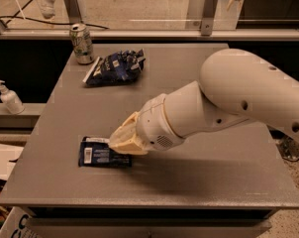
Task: Move rxbar blueberry near blue chip bag
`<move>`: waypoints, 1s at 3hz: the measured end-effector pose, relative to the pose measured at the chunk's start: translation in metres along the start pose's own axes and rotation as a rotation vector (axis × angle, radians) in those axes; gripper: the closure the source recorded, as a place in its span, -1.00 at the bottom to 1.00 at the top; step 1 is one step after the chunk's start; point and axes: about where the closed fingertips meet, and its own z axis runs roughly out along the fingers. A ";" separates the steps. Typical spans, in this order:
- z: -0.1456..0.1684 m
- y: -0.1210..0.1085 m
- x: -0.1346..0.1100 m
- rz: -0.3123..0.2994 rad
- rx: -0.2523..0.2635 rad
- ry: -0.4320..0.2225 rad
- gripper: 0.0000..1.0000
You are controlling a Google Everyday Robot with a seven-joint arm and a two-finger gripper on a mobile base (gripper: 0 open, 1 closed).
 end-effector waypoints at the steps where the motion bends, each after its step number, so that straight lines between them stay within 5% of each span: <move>1: -0.022 -0.022 -0.016 -0.032 0.088 -0.010 1.00; 3: -0.057 -0.093 -0.035 -0.069 0.263 0.024 1.00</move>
Offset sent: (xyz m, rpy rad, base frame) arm 0.0996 -0.0374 0.0816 -0.0211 -0.2523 -0.1937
